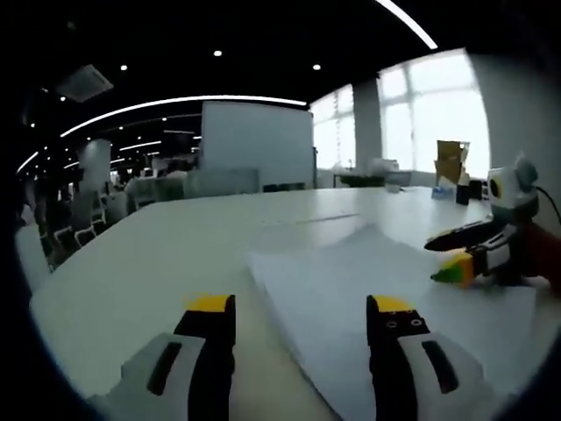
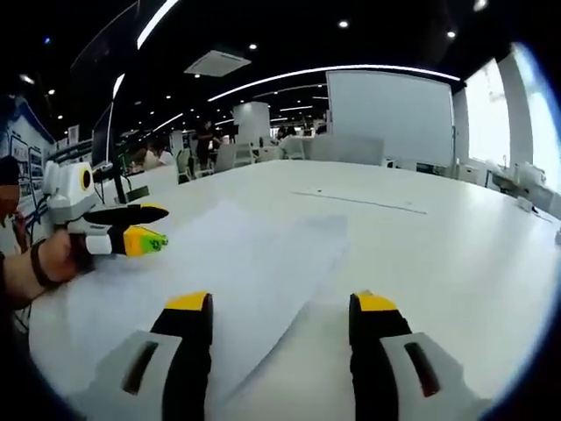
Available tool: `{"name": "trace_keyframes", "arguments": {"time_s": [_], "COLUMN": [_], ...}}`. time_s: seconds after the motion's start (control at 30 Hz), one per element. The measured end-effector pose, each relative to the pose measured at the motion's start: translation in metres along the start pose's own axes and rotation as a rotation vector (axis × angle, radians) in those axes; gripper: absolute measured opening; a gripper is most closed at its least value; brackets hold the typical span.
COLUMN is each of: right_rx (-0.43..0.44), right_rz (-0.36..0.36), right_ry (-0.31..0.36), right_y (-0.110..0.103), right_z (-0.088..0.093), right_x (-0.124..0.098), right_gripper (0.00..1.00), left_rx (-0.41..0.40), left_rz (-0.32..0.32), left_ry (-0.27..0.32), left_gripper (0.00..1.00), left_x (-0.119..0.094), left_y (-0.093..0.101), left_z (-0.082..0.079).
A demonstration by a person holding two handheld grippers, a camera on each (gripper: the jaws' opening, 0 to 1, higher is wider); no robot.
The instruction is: Organize the stack of printing papers by aligning and flattening the scattered papers on the table
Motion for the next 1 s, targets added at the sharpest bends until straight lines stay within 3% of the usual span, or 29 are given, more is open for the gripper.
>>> {"name": "trace_keyframes", "arguments": {"time_s": [0.13,0.3,0.4,0.73,1.0], "right_rx": [0.004,-0.018,-0.028,0.065,0.085], "right_rz": [0.021,0.036,0.041,0.011,0.018], "right_ry": [0.013,0.008,0.009,0.055,0.074], "right_y": [0.006,0.009,0.011,0.017,0.021], "right_z": [-0.001,0.000,0.001,-0.002,0.004], "right_x": [0.000,-0.001,-0.001,-0.013,-0.035], "right_gripper": [0.82,0.90,0.90,0.90,0.90], "left_rx": [0.023,0.049,0.048,0.006,-0.008], "left_rz": [-0.046,-0.084,-0.093,-0.090,-0.096], "left_ry": [0.017,0.032,0.036,0.023,0.013], "left_gripper": [0.81,0.96,0.97,0.97,0.97], "left_x": [-0.003,-0.005,-0.007,-0.020,-0.037], "left_y": [-0.009,-0.016,-0.019,-0.028,-0.038], "left_z": [-0.002,-0.003,-0.004,-0.003,0.001]}}
Point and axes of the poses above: the point that each gripper's makers call its tool centre point, and the gripper's own axes: x roughly forward along the fingers, y roughly to its right, z roughly out of its underside, the point moved 5 cm from there along -x, roughly backward along the fingers, and after that the axes turned 3 degrees about y, right-handed, at the moved point
